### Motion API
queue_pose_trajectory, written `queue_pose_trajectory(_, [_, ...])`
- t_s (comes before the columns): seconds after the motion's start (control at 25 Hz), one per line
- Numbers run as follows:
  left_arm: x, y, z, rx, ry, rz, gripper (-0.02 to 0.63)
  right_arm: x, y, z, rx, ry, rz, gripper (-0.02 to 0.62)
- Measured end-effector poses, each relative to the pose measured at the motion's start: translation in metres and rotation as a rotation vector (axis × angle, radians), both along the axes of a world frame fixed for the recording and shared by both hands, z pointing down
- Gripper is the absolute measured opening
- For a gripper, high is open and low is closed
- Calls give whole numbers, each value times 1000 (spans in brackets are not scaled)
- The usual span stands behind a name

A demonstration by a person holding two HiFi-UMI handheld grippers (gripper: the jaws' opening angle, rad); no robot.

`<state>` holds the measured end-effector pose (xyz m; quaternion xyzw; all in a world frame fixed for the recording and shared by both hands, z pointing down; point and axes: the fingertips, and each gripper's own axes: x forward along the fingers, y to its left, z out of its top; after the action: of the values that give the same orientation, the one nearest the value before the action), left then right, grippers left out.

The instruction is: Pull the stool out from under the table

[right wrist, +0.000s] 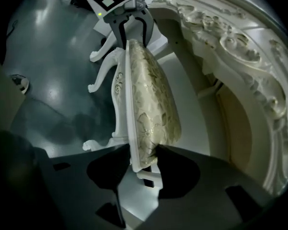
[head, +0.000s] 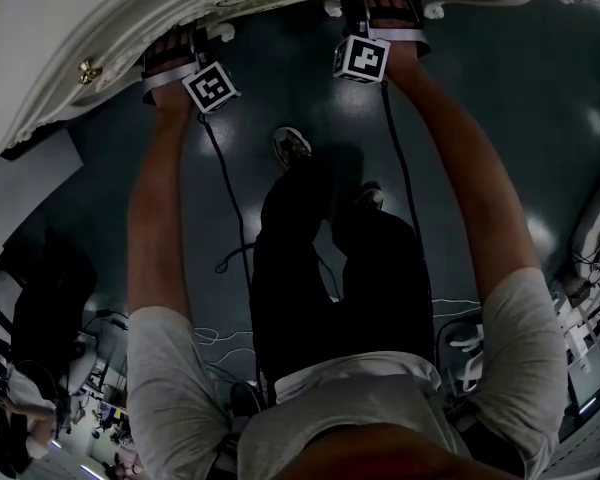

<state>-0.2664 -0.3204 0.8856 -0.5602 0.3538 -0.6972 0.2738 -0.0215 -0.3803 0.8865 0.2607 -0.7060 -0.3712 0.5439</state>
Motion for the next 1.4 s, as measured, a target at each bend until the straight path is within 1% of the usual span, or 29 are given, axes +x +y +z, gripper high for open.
queue_pose_trajectory(0.2, [2, 4, -1, -31, 54, -17, 241, 2, 3, -1, -42, 38, -40, 176])
queue_pose_trajectory(0.32, [5, 13, 4, -55, 97, -17, 235, 1, 7, -1, -50, 23, -58, 175])
queue_pose_trajectory(0.4, [9, 17, 2, -55, 120, -12, 233, 4, 10, -1, -55, 20, -55, 173])
queue_pose_trajectory(0.8, [16, 33, -2, -55, 123, -41, 233, 12, 23, -1, -73, 25, -45, 173])
queue_pose_trajectory(0.96, [21, 50, 0, -82, 135, -58, 230, 15, 35, -1, -93, 42, -47, 172])
queue_pose_trajectory(1.2, [32, 74, -1, -114, 143, -48, 231, 24, 58, 1, -126, 38, -49, 170])
queue_pose_trajectory(1.4, [35, 88, -9, -137, 149, -85, 225, 28, 77, -3, -152, 36, -29, 163])
